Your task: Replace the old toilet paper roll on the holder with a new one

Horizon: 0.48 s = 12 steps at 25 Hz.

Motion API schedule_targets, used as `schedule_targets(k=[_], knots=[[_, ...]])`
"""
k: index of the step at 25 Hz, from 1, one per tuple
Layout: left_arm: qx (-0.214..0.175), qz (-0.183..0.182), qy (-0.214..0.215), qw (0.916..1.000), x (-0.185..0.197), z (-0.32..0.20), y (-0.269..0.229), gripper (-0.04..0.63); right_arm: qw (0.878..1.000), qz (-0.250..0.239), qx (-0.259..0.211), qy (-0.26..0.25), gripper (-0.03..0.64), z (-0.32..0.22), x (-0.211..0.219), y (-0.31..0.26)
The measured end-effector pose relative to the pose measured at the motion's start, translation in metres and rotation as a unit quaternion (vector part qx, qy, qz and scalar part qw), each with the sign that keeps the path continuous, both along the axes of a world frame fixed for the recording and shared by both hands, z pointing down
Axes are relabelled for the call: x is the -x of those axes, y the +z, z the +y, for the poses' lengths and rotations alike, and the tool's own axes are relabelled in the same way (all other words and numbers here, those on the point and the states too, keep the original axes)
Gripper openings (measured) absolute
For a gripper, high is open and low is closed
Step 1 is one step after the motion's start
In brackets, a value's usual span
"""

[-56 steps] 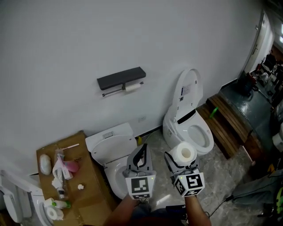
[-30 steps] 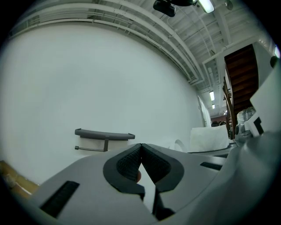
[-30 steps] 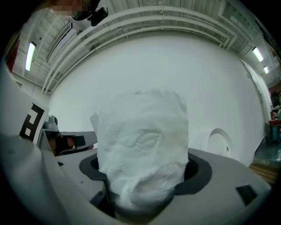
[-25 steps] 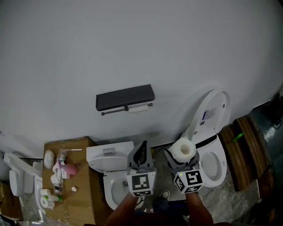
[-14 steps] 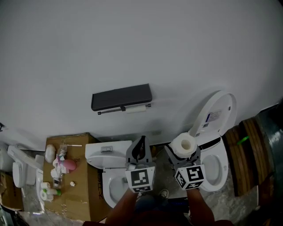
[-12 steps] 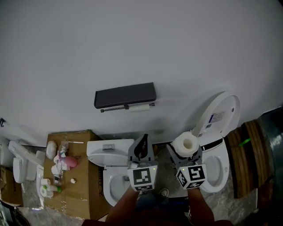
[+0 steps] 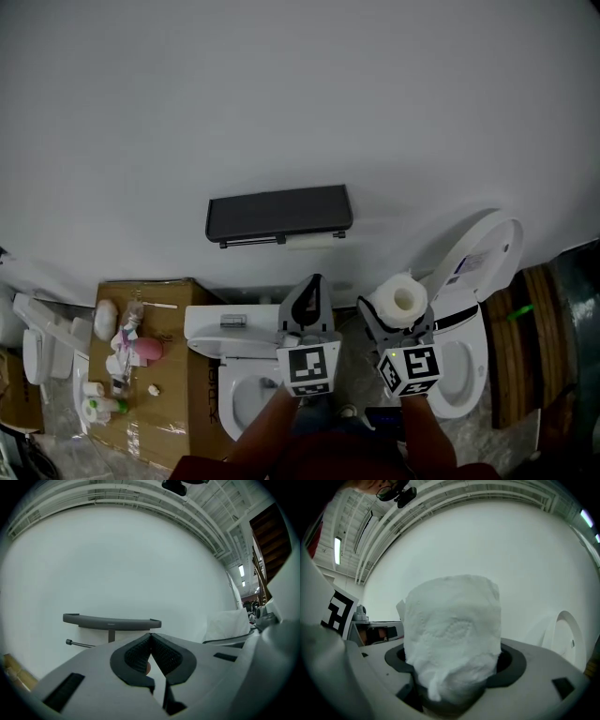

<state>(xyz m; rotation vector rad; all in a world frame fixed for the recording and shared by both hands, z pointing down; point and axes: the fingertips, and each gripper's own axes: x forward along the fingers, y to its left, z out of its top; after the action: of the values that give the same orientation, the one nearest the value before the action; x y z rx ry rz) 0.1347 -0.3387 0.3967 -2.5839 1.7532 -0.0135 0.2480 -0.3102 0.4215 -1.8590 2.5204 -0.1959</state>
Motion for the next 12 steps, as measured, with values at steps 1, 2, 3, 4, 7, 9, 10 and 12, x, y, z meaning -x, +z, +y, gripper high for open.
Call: schedule_targets(k=[1, 2, 3, 4, 7, 9, 10, 12], knots=[[0.001, 0.0, -0.001, 1.0, 0.002, -0.005, 0.001, 0.015, 1.0, 0.001, 0.0, -0.002, 0.41, -0.005, 0.003, 0.0], [0.002, 0.001, -0.002, 1.0, 0.004, -0.009, 0.002, 0.015, 1.0, 0.001, -0.001, -0.005, 0.41, -0.009, 0.007, 0.0], [0.003, 0.001, -0.004, 1.0, 0.006, -0.013, 0.004, 0.015, 1.0, 0.001, -0.001, -0.008, 0.41, -0.012, 0.01, 0.0], [0.004, 0.002, -0.006, 1.0, 0.008, -0.016, 0.005, 0.015, 1.0, 0.001, 0.0, -0.011, 0.41, -0.015, 0.013, 0.001], [0.01, 0.006, -0.013, 0.9998, 0.013, -0.023, 0.008, 0.015, 1.0, 0.004, 0.005, -0.018, 0.41, -0.02, 0.019, 0.004], [0.026, 0.031, -0.012, 0.9991, 0.015, -0.028, 0.011, 0.015, 1.0, 0.004, 0.01, -0.02, 0.41, -0.024, 0.019, 0.008], [0.039, 0.055, -0.008, 0.9977, 0.015, -0.03, 0.013, 0.015, 1.0, 0.004, 0.012, -0.019, 0.41, -0.025, 0.018, 0.01], [0.068, 0.108, -0.002, 0.9918, 0.016, -0.036, 0.017, 0.015, 1.0, 0.005, 0.014, -0.018, 0.41, -0.028, 0.016, 0.013]])
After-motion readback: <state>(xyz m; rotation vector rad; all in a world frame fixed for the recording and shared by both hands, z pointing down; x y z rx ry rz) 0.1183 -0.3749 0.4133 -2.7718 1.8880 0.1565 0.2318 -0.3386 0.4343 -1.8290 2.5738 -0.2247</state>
